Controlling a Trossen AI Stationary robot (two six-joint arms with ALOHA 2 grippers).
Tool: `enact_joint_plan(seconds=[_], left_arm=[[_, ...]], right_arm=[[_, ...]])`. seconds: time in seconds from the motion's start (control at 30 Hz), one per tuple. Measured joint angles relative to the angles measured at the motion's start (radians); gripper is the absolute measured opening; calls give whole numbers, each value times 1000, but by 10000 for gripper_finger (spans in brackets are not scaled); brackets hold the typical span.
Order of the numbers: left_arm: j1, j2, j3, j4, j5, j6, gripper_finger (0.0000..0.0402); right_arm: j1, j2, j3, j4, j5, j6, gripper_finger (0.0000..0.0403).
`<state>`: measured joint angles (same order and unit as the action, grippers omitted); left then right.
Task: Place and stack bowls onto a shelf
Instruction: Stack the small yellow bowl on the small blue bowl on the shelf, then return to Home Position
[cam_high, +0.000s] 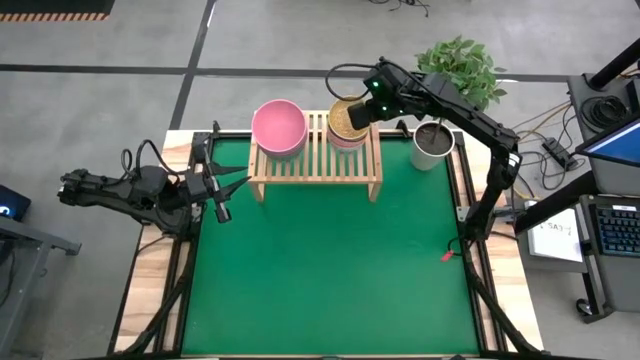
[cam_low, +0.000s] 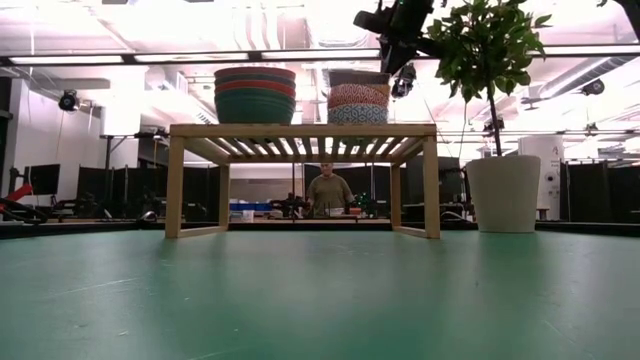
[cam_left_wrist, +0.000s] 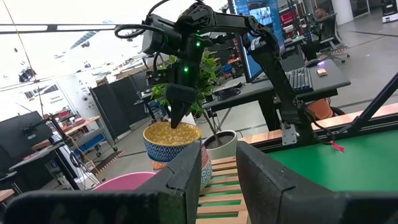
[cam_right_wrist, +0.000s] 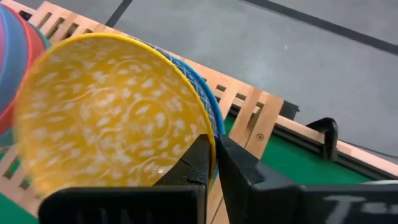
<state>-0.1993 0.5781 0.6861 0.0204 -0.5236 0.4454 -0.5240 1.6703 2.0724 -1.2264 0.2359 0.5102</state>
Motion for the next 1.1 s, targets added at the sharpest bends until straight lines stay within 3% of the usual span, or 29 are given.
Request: enact_joint_plan(seconds=[0.13,0.63,0.87,1.1], left_arm=[[0,0,0,0,0,0,84],[0,0,0,0,0,0,84],[0,0,0,0,0,0,84],[0,0,0,-17,0,3,84]], right_arm=[[0,0,0,5,-1,2,25],[0,-2,10,36,-1,-8,147],[30,-3,72,86,0,-95,148],[164,-4,66,161,63,-278,114]])
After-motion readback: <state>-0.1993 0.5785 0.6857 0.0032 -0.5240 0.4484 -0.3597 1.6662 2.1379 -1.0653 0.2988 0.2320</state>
